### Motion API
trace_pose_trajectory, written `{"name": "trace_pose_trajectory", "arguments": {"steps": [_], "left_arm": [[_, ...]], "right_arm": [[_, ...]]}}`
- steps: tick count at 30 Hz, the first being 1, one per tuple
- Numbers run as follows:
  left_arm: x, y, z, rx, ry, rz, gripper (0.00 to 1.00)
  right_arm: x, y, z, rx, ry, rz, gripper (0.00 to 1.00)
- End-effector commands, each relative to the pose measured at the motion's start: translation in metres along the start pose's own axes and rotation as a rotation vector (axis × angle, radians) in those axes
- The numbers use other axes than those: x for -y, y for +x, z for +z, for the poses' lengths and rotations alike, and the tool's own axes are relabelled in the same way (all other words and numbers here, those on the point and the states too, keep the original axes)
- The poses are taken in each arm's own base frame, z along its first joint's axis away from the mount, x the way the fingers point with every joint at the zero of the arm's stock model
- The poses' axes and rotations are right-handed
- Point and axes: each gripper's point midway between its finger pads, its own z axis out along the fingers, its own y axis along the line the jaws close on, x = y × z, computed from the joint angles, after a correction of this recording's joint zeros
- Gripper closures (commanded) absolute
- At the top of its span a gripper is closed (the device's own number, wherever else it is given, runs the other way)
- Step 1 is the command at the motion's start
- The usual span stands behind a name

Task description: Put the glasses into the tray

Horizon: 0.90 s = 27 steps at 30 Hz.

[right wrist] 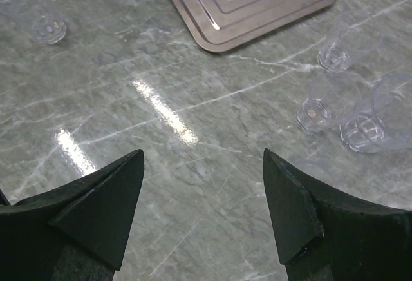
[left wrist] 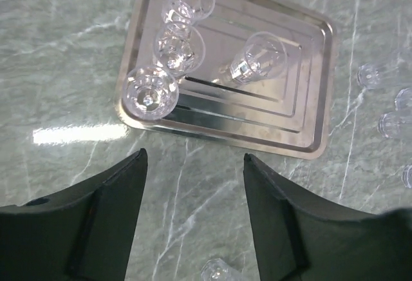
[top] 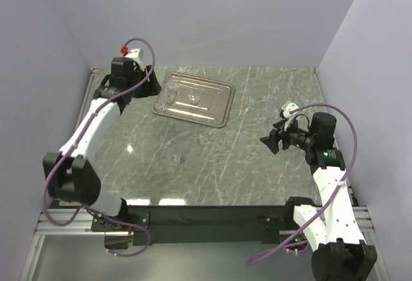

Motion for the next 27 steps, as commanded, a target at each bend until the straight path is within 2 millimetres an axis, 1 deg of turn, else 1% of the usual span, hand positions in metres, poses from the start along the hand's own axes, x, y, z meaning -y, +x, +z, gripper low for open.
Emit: {"name": "trace_pose_trajectory", "arguments": {"steps": [1, 2, 3, 4, 5, 6, 7, 8, 9, 10, 11, 12, 13, 14, 15, 16, 17, 18, 19, 20, 21, 22, 24, 25, 26, 27], "left_arm": [[-0.002, -0.017, -0.04, 0.13, -0.014, 0.011, 0.32], [-0.01, -0.017, -0.048, 0.149, -0.043, 0.006, 0.31], [-0.018, -0.004, -0.053, 0.14, -0.063, -0.001, 0.29], [-0.017, -0.009, -0.074, 0.195, -0.06, -0.001, 0.25], [-0.022, -0.007, -0.083, 0.212, -0.072, -0.008, 0.22], [-0.033, 0.007, -0.086, 0.209, -0.113, -0.015, 0.19], [-0.035, 0.004, -0.106, 0.264, -0.121, -0.014, 0.11], [-0.047, 0.019, -0.108, 0.26, -0.169, -0.019, 0.07], [-0.048, 0.017, -0.125, 0.311, -0.176, -0.017, 0.01], [-0.053, 0.021, -0.13, 0.323, -0.193, -0.017, 0.01], [-0.056, 0.026, -0.134, 0.33, -0.205, -0.013, 0.01], [-0.064, 0.038, -0.132, 0.317, -0.228, -0.01, 0.01], [-0.065, 0.041, -0.139, 0.336, -0.232, -0.003, 0.01], [-0.067, 0.045, -0.14, 0.338, -0.24, -0.002, 0.01], [-0.071, 0.054, -0.138, 0.329, -0.249, -0.002, 0.0], [-0.071, 0.053, -0.142, 0.354, -0.247, -0.006, 0.0], [-0.072, 0.054, -0.142, 0.364, -0.244, -0.007, 0.01], [-0.071, 0.051, -0.144, 0.375, -0.241, -0.007, 0.01], [-0.072, 0.051, -0.145, 0.383, -0.249, -0.01, 0.01], [-0.074, 0.054, -0.143, 0.378, -0.254, -0.012, 0.01], [-0.074, 0.054, -0.141, 0.382, -0.251, -0.012, 0.0], [-0.073, 0.054, -0.138, 0.373, -0.243, -0.008, 0.0], [-0.072, 0.053, -0.136, 0.358, -0.246, -0.008, 0.01], [-0.073, 0.055, -0.134, 0.346, -0.249, -0.009, 0.01], [-0.072, 0.055, -0.133, 0.344, -0.242, -0.008, 0.01], [-0.071, 0.056, -0.133, 0.343, -0.238, -0.006, 0.01]], "right_arm": [[0.012, 0.001, -0.001, -0.011, 0.05, -0.017, 0.2], [0.019, 0.001, -0.002, -0.023, 0.08, -0.012, 0.2], [0.022, 0.002, -0.002, -0.033, 0.091, -0.004, 0.2], [0.025, 0.004, -0.002, -0.046, 0.103, 0.004, 0.2], [0.036, 0.006, -0.003, -0.074, 0.149, 0.014, 0.2], [0.041, 0.009, -0.003, -0.092, 0.169, 0.031, 0.2], [0.047, 0.014, -0.002, -0.118, 0.194, 0.065, 0.2], [0.054, 0.013, -0.003, -0.128, 0.227, 0.084, 0.21], [0.068, 0.023, -0.003, -0.168, 0.303, 0.146, 0.21], [0.075, 0.026, -0.004, -0.186, 0.334, 0.166, 0.21], [0.08, 0.028, -0.004, -0.201, 0.355, 0.183, 0.22], [0.09, 0.034, -0.008, -0.229, 0.416, 0.209, 0.22], [0.094, 0.043, -0.004, -0.258, 0.433, 0.268, 0.23], [0.098, 0.045, -0.004, -0.273, 0.444, 0.286, 0.25], [0.099, 0.049, -0.003, -0.292, 0.448, 0.308, 0.26], [0.105, 0.059, -0.001, -0.325, 0.479, 0.361, 0.29], [0.109, 0.059, 0.0, -0.333, 0.493, 0.379, 0.3], [0.11, 0.064, 0.001, -0.354, 0.496, 0.403, 0.34], [0.112, 0.073, 0.004, -0.385, 0.504, 0.445, 0.36], [0.115, 0.071, 0.005, -0.39, 0.504, 0.458, 0.39], [0.114, 0.076, 0.007, -0.414, 0.495, 0.478, 0.43], [0.114, 0.083, 0.011, -0.438, 0.487, 0.504, 0.44], [0.118, 0.084, 0.013, -0.449, 0.495, 0.518, 0.48], [0.119, 0.089, 0.015, -0.465, 0.499, 0.54, 0.48], [0.123, 0.09, 0.015, -0.47, 0.517, 0.543, 0.5], [0.125, 0.092, 0.016, -0.476, 0.525, 0.555, 0.53]]}}
